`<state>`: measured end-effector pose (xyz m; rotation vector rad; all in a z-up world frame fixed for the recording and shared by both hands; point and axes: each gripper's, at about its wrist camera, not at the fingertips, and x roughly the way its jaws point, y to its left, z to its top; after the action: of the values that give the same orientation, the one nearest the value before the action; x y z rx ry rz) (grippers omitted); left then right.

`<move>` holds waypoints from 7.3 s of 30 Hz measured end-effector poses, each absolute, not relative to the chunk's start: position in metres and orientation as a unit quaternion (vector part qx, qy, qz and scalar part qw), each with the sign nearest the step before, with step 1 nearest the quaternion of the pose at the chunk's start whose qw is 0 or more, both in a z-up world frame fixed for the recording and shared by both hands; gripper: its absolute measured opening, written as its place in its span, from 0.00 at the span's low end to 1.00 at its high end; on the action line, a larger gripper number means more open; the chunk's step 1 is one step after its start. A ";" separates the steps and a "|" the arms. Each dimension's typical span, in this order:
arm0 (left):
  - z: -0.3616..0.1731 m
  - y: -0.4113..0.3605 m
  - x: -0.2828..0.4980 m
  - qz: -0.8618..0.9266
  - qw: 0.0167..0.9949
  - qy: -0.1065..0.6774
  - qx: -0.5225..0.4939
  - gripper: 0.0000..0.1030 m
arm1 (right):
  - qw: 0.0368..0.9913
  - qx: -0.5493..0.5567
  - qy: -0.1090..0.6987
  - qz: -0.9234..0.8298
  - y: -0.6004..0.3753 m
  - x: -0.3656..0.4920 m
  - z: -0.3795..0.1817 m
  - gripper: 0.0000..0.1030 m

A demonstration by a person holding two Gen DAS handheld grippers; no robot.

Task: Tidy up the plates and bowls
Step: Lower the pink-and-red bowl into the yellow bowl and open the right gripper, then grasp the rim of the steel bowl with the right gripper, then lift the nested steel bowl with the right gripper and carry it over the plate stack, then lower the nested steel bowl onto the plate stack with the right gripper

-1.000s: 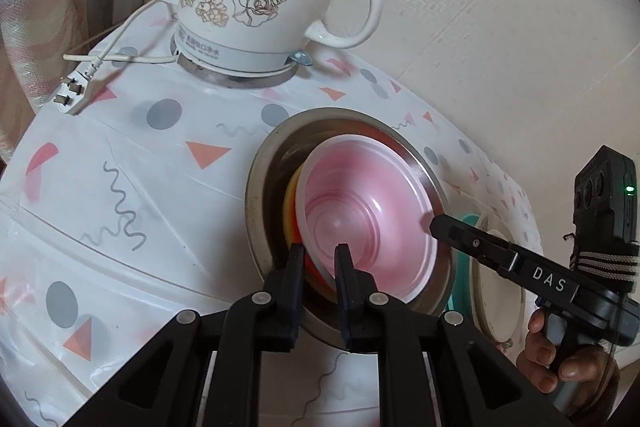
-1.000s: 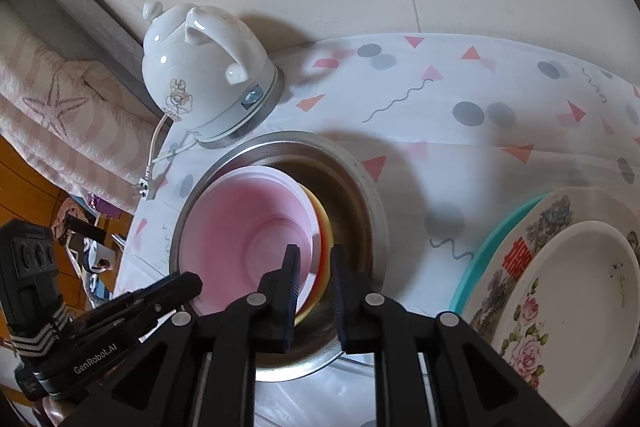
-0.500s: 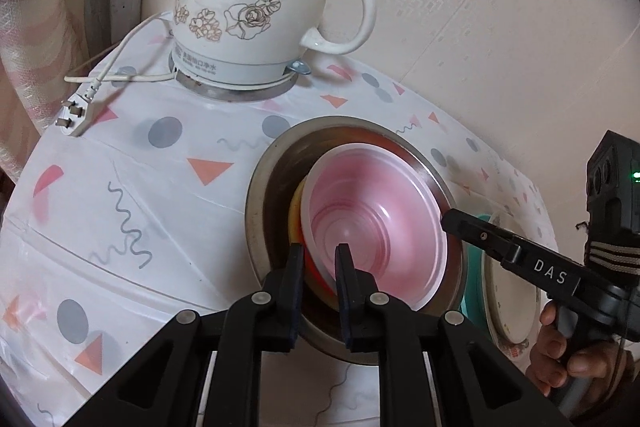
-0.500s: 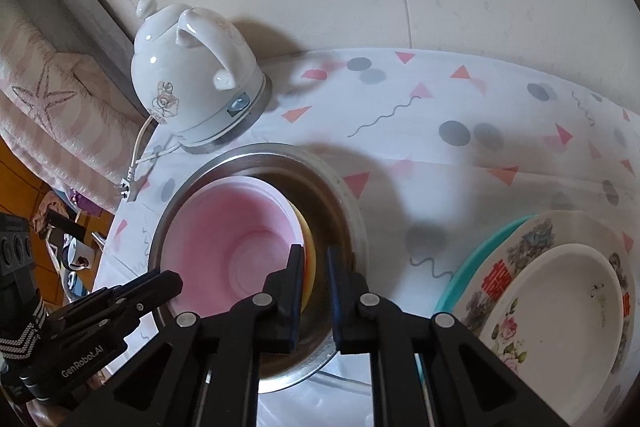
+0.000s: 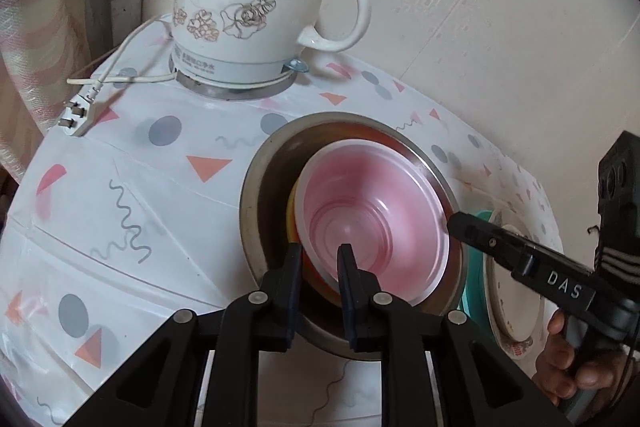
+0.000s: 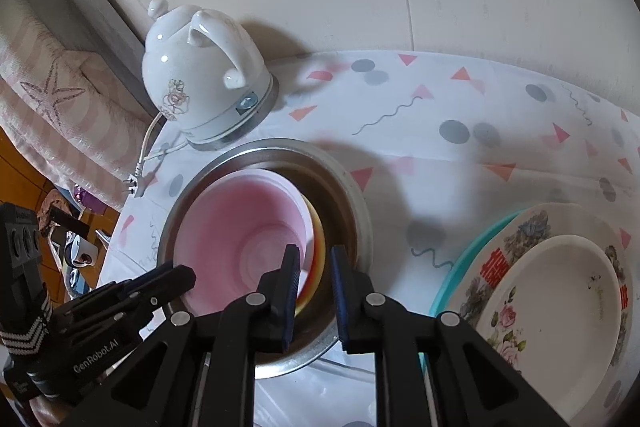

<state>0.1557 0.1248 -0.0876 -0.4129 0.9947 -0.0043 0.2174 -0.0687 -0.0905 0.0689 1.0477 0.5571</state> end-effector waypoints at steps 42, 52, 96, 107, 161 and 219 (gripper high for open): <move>-0.087 0.186 0.092 0.031 0.858 0.458 -0.231 0.21 | 0.845 0.105 0.477 0.218 -0.113 0.179 -0.090 0.27; -0.085 0.188 0.108 0.032 0.851 0.462 -0.246 0.21 | 0.833 0.145 0.483 0.230 -0.122 0.200 -0.094 0.22; -0.119 0.165 0.177 -0.057 0.840 0.481 -0.242 0.13 | 0.818 0.053 0.513 0.254 -0.075 0.240 -0.122 0.11; -0.114 0.159 0.155 -0.041 0.850 0.476 -0.221 0.14 | 0.800 0.075 0.537 0.255 -0.077 0.235 -0.128 0.12; -0.050 -0.019 0.196 -0.215 0.850 0.465 -0.121 0.16 | 0.872 0.156 0.450 0.111 -0.268 0.181 -0.061 0.11; -0.079 -0.062 0.193 -0.192 0.849 0.489 -0.059 0.20 | 0.852 0.172 0.492 0.054 -0.311 0.184 -0.110 0.14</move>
<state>0.1926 -0.0616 -0.0786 -0.1244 1.0305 -0.4044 0.1843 -0.3113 -0.1099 0.3614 1.0364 0.1134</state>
